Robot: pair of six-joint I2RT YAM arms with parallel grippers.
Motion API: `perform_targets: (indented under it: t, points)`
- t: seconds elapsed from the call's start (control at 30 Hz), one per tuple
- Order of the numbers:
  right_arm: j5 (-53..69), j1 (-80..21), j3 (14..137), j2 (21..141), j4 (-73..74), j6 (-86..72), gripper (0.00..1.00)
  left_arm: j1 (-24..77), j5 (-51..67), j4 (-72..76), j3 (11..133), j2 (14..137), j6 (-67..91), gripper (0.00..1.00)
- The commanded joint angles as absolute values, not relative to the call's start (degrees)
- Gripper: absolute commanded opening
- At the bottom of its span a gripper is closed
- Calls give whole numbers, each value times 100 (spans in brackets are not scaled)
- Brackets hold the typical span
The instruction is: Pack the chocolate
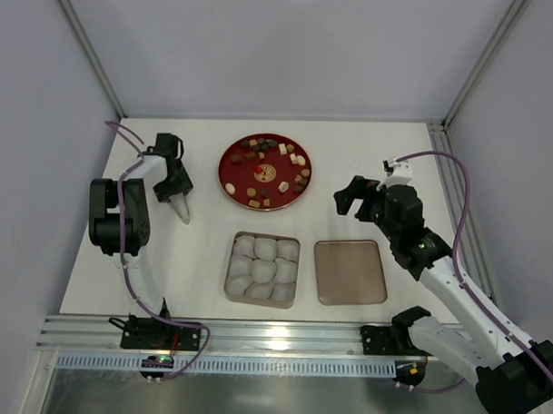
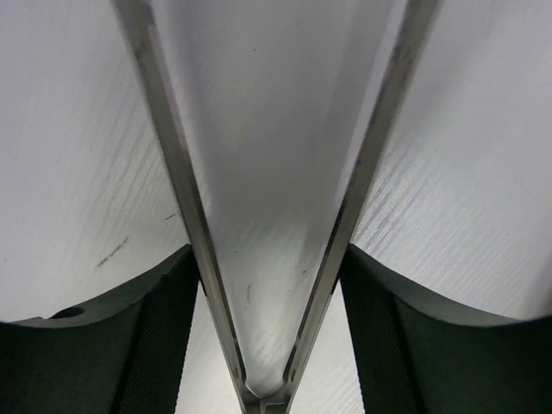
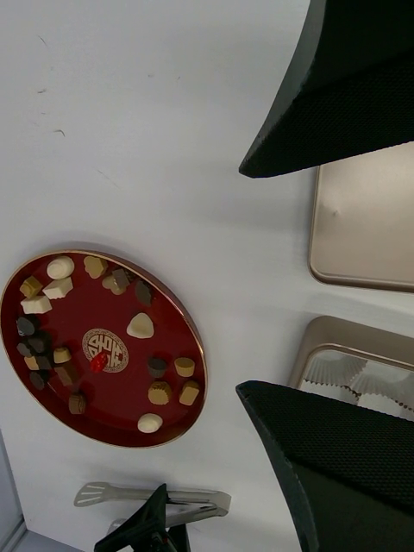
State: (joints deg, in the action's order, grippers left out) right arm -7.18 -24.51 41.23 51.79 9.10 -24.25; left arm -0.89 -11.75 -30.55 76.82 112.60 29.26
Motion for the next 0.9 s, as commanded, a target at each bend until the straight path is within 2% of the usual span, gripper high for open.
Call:
perform_targets:
  t: [0.0,0.37,0.87]
  points:
    - [-598,-2426,4104,5238,817,-2522,100,-123,-862,-3366,7559,11487,2917,62]
    - [-554,-2426,4131,5229,826,-2566,100,-88,-633,-3735,7848,11075,3023,52]
    - [-492,-2435,4166,5326,782,-2584,100,158,-747,-4465,7805,9915,2804,53]
